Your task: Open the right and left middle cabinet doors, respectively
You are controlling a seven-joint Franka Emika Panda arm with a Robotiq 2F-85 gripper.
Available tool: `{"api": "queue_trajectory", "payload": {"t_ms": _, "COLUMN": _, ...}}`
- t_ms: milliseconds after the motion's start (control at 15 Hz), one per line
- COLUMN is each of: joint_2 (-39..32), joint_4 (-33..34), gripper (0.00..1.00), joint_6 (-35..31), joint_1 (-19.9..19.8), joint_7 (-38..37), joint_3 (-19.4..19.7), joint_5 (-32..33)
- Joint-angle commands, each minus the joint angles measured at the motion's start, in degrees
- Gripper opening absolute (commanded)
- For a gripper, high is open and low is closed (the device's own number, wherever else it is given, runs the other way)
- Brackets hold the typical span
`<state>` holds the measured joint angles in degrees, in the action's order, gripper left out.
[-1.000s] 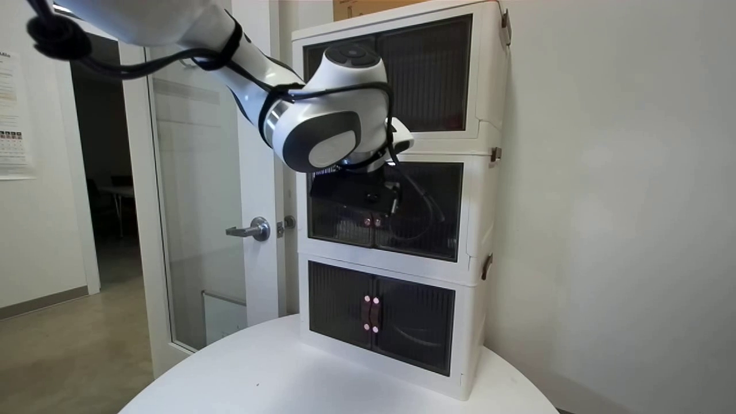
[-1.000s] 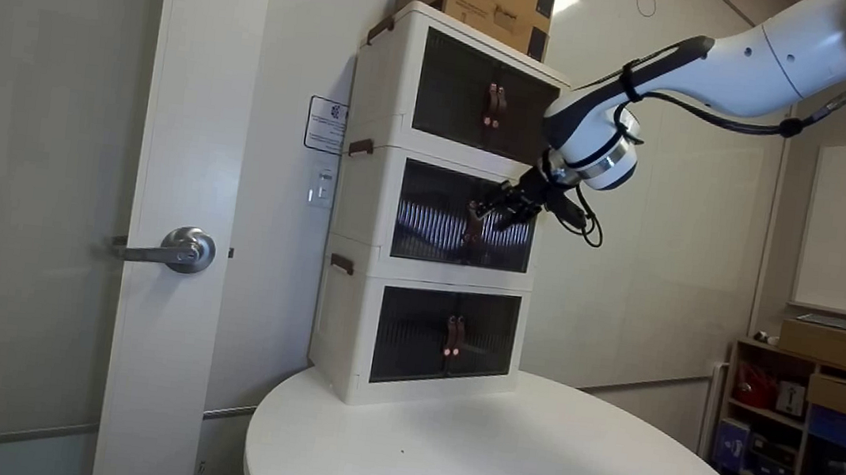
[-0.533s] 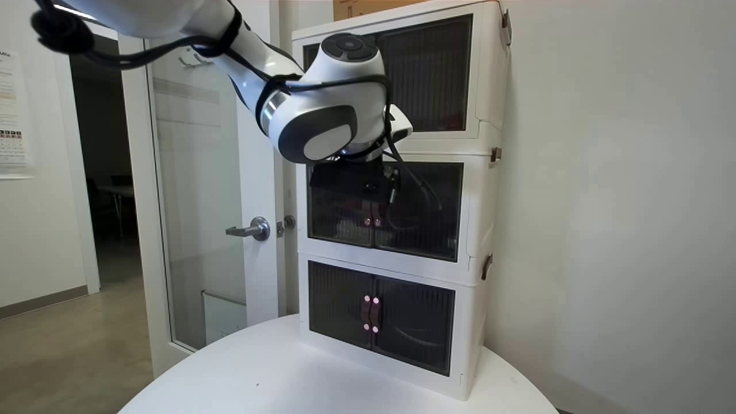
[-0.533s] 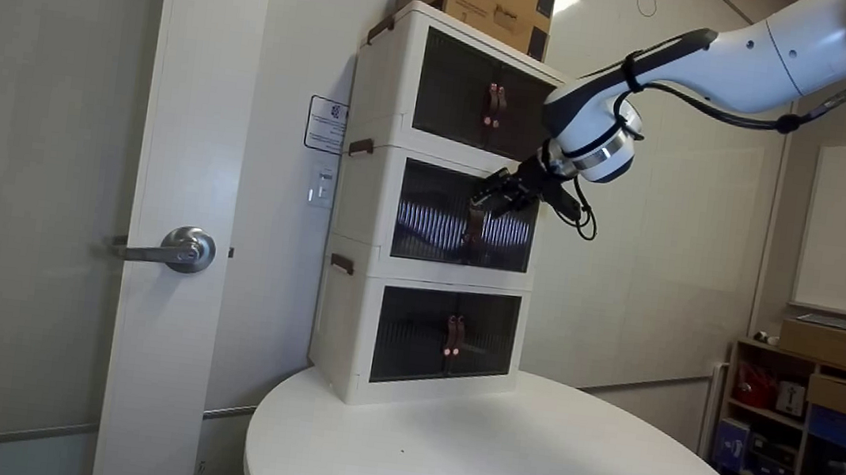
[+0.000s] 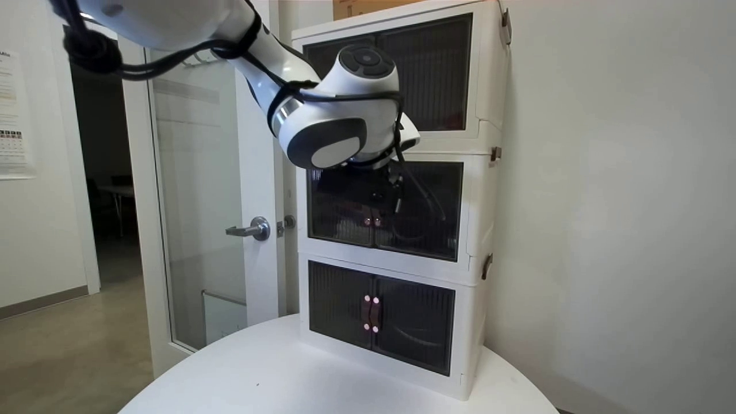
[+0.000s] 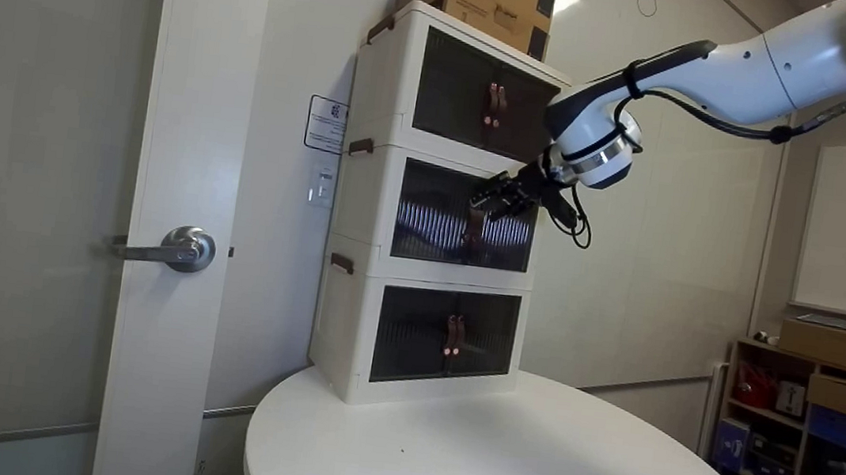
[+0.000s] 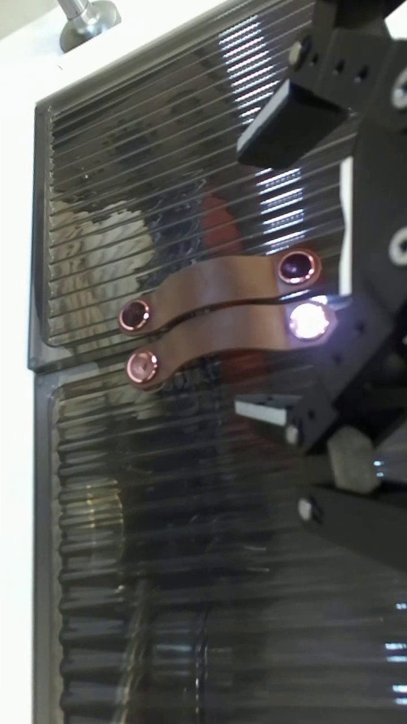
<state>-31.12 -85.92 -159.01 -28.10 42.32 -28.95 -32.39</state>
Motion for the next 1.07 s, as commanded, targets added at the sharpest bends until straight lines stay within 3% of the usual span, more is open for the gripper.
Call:
{"api": "queue_trajectory", "payload": {"t_ms": 0, "joint_2": -2.88, "joint_4": 3.3, "gripper": 1.0, "joint_6": 2.12, "joint_1": -1.95, "joint_7": 2.64, "joint_3": -2.57, "joint_5": -1.72}}
{"api": "queue_trajectory", "payload": {"t_ms": 67, "joint_2": -3.49, "joint_4": 3.81, "gripper": 1.0, "joint_6": 2.84, "joint_1": -2.58, "joint_7": 3.07, "joint_3": -3.41, "joint_5": -2.01}}
{"api": "queue_trajectory", "payload": {"t_ms": 333, "joint_2": -4.37, "joint_4": 6.43, "gripper": 1.0, "joint_6": 8.45, "joint_1": -0.5, "joint_7": 7.87, "joint_3": -0.73, "joint_5": -9.19}}
{"api": "queue_trajectory", "payload": {"t_ms": 1000, "joint_2": -5.12, "joint_4": 10.37, "gripper": 1.0, "joint_6": 15.53, "joint_1": 6.85, "joint_7": 17.22, "joint_3": 8.21, "joint_5": -18.01}}
